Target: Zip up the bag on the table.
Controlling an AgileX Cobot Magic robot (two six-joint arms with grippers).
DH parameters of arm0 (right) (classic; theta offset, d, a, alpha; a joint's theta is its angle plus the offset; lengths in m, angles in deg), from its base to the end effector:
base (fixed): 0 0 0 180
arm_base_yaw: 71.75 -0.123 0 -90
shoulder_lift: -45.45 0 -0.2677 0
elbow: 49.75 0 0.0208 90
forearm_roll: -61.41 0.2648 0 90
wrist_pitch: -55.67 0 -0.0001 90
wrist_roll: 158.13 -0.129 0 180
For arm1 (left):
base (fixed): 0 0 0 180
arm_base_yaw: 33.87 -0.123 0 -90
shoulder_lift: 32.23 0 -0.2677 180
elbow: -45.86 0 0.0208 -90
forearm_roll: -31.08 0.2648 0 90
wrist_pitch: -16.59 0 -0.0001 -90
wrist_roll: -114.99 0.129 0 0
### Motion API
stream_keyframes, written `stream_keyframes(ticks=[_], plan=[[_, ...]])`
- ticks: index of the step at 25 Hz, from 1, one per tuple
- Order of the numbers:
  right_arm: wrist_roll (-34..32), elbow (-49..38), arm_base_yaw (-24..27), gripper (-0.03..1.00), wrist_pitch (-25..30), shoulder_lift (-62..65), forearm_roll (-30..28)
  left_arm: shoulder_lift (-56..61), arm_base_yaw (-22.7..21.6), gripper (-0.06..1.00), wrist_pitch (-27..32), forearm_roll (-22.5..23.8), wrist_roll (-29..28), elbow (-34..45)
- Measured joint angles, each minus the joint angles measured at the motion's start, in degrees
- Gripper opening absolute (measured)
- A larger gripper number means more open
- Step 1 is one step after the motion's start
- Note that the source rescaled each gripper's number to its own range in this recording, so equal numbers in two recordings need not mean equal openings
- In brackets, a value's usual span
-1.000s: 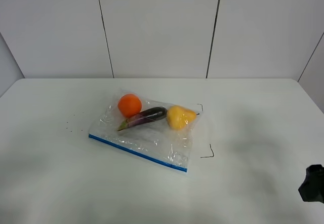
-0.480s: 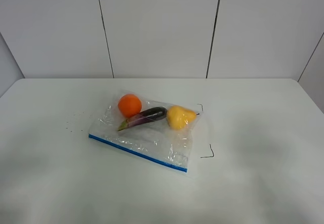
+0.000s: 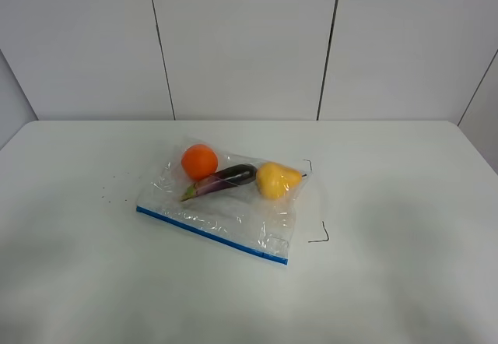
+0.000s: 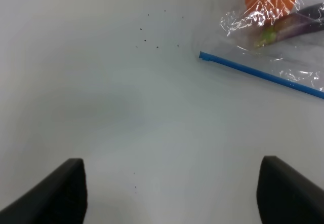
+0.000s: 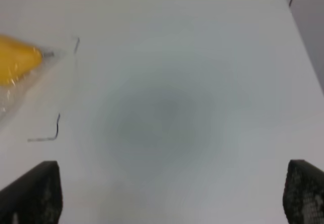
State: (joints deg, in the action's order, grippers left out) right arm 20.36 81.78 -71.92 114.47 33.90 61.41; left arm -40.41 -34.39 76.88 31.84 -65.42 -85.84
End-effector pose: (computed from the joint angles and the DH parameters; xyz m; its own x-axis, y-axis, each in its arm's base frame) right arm 0.0697 0.0002 0.2647 -0.4820 0.0249 -0.8758 0.0097 0.9997 0.0231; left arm 0.0594 0.0020 0.2665 -0.4503 -0.0047 -0.8928 -0.0196 0.9998 0.0047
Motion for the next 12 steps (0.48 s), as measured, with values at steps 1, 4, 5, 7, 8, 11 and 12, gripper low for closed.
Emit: stream_keyframes(ticks=[1, 4, 5, 7, 8, 11, 12], plan=[[0.0, -0.1, 0.0, 0.97, 0.1, 2.0, 0.0, 0.0, 0.0, 0.96, 0.0, 0.0, 0.0, 0.0], [0.0, -0.1, -0.1, 0.97, 0.1, 3.4, 0.0, 0.0, 0.0, 0.96, 0.0, 0.0, 0.0, 0.0], [0.0, -0.1, -0.2, 0.97, 0.1, 3.4, 0.0, 0.0, 0.0, 0.96, 0.0, 0.0, 0.0, 0.0], [0.0, -0.2, -0.2, 0.97, 0.1, 3.4, 0.0, 0.0, 0.0, 0.96, 0.0, 0.0, 0.0, 0.0], [0.0, -0.2, -0.2, 0.97, 0.1, 3.4, 0.0, 0.0, 0.0, 0.96, 0.0, 0.0, 0.0, 0.0], [0.0, -0.2, -0.2, 0.97, 0.1, 3.5, 0.0, 0.0, 0.0, 0.96, 0.0, 0.0, 0.0, 0.0], [0.0, -0.2, -0.2, 0.97, 0.1, 3.5, 0.0, 0.0, 0.0, 0.96, 0.0, 0.0, 0.0, 0.0]])
